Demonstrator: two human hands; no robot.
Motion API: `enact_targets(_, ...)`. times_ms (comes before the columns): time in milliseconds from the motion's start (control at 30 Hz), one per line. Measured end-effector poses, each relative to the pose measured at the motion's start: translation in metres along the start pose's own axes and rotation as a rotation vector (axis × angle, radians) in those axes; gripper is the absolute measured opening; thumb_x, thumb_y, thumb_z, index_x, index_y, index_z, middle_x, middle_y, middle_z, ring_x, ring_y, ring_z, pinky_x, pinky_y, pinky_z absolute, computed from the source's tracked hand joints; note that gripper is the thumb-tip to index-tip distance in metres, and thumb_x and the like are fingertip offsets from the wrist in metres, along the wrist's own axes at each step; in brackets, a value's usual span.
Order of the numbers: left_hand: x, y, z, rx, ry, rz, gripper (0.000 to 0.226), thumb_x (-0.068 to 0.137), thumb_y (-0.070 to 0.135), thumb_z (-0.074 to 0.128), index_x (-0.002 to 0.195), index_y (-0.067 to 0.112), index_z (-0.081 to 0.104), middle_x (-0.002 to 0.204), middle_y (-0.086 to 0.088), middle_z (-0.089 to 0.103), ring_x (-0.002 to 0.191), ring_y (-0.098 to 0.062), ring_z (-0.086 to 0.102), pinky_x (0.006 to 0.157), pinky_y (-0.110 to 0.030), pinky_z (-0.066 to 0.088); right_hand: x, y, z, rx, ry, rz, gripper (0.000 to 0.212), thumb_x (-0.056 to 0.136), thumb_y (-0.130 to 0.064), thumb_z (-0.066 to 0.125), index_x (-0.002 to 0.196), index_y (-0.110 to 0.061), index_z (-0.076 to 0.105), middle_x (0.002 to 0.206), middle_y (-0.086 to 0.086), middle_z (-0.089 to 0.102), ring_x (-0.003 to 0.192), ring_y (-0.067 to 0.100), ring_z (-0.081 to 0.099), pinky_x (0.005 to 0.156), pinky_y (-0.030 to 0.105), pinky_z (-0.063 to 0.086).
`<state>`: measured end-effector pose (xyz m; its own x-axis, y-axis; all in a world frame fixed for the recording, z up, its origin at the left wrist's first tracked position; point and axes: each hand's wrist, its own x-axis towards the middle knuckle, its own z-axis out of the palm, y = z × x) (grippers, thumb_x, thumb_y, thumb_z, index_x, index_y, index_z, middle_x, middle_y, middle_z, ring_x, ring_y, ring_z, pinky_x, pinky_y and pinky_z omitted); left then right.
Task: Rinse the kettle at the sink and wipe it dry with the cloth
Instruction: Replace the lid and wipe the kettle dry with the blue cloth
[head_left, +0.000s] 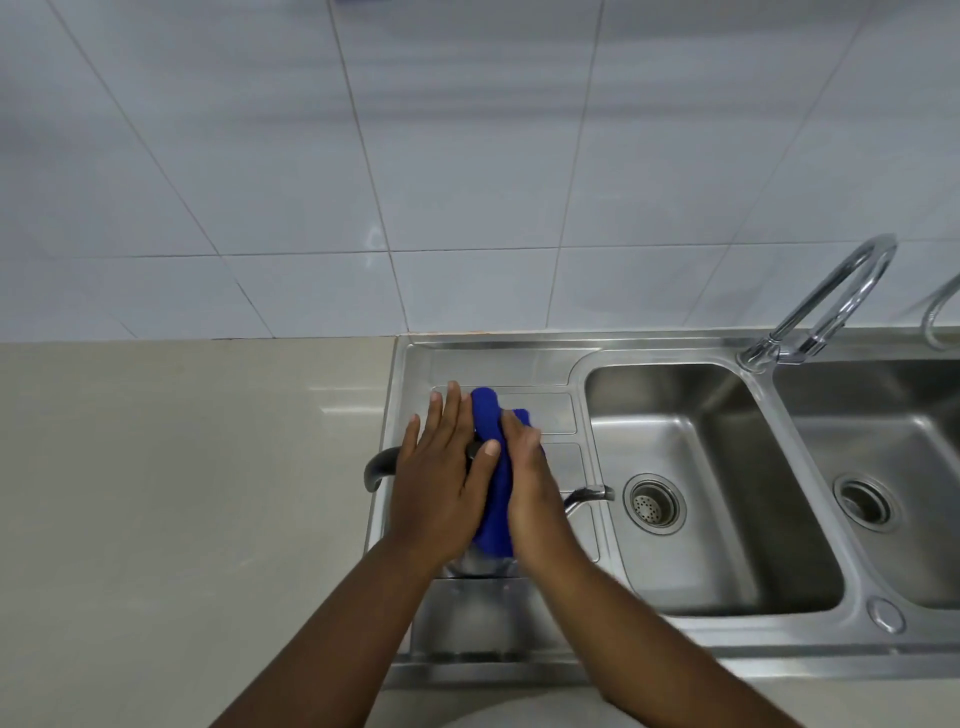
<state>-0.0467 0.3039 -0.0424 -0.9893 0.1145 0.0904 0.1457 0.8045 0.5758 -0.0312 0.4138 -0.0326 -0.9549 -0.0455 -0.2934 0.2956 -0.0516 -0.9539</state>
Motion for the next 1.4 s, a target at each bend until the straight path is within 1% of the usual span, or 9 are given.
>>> enact_targets(200, 0.007, -0.005, -0.004, 0.032, -0.075, 0.062, 0.084, 0.084, 0.074, -0.002, 0.151, 0.024, -0.001, 0.161, 0.007, -0.005, 0.148, -0.006, -0.012, 0.121, -0.033, -0.009, 0.038, -0.05, -0.019, -0.272, -0.271, 0.278, 0.098, 0.068, -0.095, 0.015, 0.121, -0.03, 0.066, 0.114, 0.005, 0.074, 0.108, 0.021, 0.068, 0.107, 0.046, 0.046)
enact_targets(433, 0.009, -0.003, -0.011, 0.15, -0.1, 0.01, 0.097, 0.077, 0.082, -0.003, 0.152, 0.021, -0.008, 0.16, 0.004, -0.016, 0.147, -0.014, -0.02, 0.122, -0.041, -0.008, 0.018, -0.001, -0.038, -0.261, -0.27, 0.279, 0.088, 0.067, -0.096, 0.023, 0.134, -0.043, 0.043, 0.135, -0.011, 0.052, 0.118, 0.007, 0.049, 0.113, 0.033, 0.031)
enact_targets(567, 0.01, -0.005, -0.011, 0.001, -0.181, 0.0, 0.093, 0.08, 0.078, 0.015, 0.15, 0.022, -0.012, 0.159, 0.005, -0.021, 0.145, -0.008, -0.024, 0.121, -0.035, -0.007, -0.014, 0.019, -0.054, -0.213, -0.354, 0.048, 0.062, 0.104, -0.044, 0.016, 0.15, -0.002, 0.02, 0.158, 0.015, 0.027, 0.147, 0.027, 0.025, 0.121, 0.036, 0.018)
enact_targets(667, 0.012, -0.008, -0.01, -0.067, -0.201, 0.039, 0.092, 0.082, 0.074, 0.02, 0.152, 0.022, -0.007, 0.16, 0.006, -0.019, 0.145, -0.006, -0.023, 0.122, -0.038, -0.008, -0.005, -0.006, -0.042, -0.323, -0.381, 0.141, 0.105, 0.071, -0.088, 0.011, 0.156, -0.026, 0.001, 0.166, -0.004, 0.003, 0.152, 0.012, 0.006, 0.12, 0.024, 0.017)
enact_targets(833, 0.017, -0.011, -0.012, -0.107, -0.243, 0.126, 0.089, 0.083, 0.074, 0.026, 0.15, 0.024, -0.005, 0.16, 0.006, -0.015, 0.146, -0.007, -0.019, 0.122, -0.041, -0.006, 0.037, -0.001, -0.04, -0.144, -0.387, 0.095, 0.085, 0.073, -0.091, 0.026, 0.139, -0.042, 0.048, 0.138, -0.004, 0.061, 0.12, 0.012, 0.062, 0.111, 0.045, 0.042)
enact_targets(1067, 0.017, -0.011, -0.02, 0.139, -0.095, 0.026, 0.109, 0.072, 0.088, 0.016, 0.153, 0.016, 0.009, 0.161, 0.003, -0.007, 0.149, -0.011, -0.01, 0.122, -0.033, 0.001, 0.033, 0.032, -0.038, -0.006, -0.228, 0.066, 0.102, 0.061, -0.094, 0.04, 0.139, -0.029, 0.049, 0.105, 0.017, 0.07, 0.08, 0.018, 0.066, 0.076, 0.032, 0.053)
enact_targets(1167, 0.009, -0.007, -0.015, 0.205, -0.073, -0.066, 0.105, 0.073, 0.086, 0.008, 0.153, 0.018, 0.011, 0.162, 0.002, -0.003, 0.149, -0.013, -0.008, 0.122, -0.035, 0.001, -0.006, 0.063, -0.032, 0.057, -0.189, 0.018, 0.117, 0.057, -0.091, 0.053, 0.153, -0.031, 0.024, 0.142, -0.001, 0.052, 0.118, 0.008, 0.06, 0.099, 0.032, 0.05)
enact_targets(1233, 0.005, -0.008, -0.011, 0.138, -0.102, -0.078, 0.1, 0.075, 0.085, 0.008, 0.153, 0.022, 0.008, 0.162, 0.006, -0.005, 0.148, -0.01, -0.011, 0.122, -0.035, 0.001, -0.037, 0.076, -0.031, -0.147, -0.218, -0.161, 0.098, 0.077, -0.082, 0.041, 0.154, -0.04, -0.002, 0.165, -0.012, 0.011, 0.151, 0.012, 0.02, 0.121, 0.045, 0.027)
enact_targets(1400, 0.007, -0.015, -0.013, 0.006, -0.102, 0.076, 0.085, 0.085, 0.075, 0.022, 0.153, 0.025, 0.009, 0.162, 0.01, 0.001, 0.148, -0.004, -0.01, 0.121, -0.031, 0.001, -0.029, 0.063, -0.032, -0.399, -0.204, -0.461, 0.073, 0.093, -0.069, 0.021, 0.153, -0.037, -0.004, 0.166, -0.012, -0.005, 0.154, 0.017, -0.004, 0.125, 0.039, 0.007)
